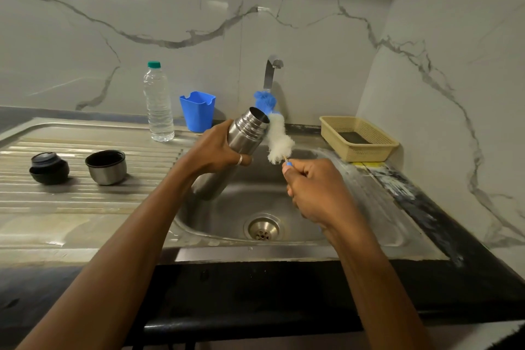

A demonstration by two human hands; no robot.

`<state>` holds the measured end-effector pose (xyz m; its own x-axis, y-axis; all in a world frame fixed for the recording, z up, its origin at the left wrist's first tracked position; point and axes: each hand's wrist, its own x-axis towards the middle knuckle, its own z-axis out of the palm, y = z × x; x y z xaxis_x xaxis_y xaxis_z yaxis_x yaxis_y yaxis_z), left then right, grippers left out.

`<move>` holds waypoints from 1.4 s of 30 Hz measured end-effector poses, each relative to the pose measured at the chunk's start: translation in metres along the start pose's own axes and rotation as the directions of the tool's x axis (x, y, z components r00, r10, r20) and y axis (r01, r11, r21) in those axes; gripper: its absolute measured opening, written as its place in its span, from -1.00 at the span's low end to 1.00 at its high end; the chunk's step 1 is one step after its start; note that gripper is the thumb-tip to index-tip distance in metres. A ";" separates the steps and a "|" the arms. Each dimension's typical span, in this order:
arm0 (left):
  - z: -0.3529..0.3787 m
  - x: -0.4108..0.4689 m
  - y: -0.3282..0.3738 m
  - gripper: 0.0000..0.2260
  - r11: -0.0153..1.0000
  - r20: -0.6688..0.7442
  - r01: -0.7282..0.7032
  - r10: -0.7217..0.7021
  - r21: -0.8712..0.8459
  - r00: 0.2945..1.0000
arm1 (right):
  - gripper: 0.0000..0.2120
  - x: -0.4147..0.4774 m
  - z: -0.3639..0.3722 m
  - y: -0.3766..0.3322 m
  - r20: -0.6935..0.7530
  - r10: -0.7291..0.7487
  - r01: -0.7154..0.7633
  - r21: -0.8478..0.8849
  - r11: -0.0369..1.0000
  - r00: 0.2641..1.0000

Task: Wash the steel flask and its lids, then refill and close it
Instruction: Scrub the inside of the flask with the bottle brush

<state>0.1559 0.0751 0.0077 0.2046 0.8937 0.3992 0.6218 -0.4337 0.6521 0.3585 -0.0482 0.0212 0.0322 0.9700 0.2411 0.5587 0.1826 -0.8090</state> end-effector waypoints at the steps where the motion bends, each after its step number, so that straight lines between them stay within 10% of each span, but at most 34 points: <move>1: 0.000 0.000 0.001 -0.57 1.000 0.008 -0.010 0.010 0.007 1.000 | -0.68 0.002 0.001 0.001 -0.005 -0.001 0.001 -0.005 1.000 1.000; 18: 0.010 0.007 -0.007 -0.47 0.998 -0.140 0.044 -0.037 0.050 0.990 | -0.69 -0.009 0.003 -0.007 0.031 0.010 -0.012 0.062 0.998 0.999; 32: 0.056 0.002 0.020 -0.56 0.767 -0.432 0.135 0.199 0.627 0.880 | -0.65 -0.016 0.002 -0.016 -0.089 0.044 -0.057 -0.156 0.986 0.995; 42: 0.048 0.004 0.018 -0.53 0.860 -0.419 0.107 0.131 0.498 0.899 | -0.63 -0.029 0.004 -0.016 -0.055 0.031 -0.039 -0.134 0.990 0.998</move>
<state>0.2041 0.0770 -0.0101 -0.0516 0.6985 0.7138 0.9335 -0.2202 0.2829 0.3451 -0.0784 0.0251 0.0956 0.9648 0.2450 0.6630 0.1219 -0.7386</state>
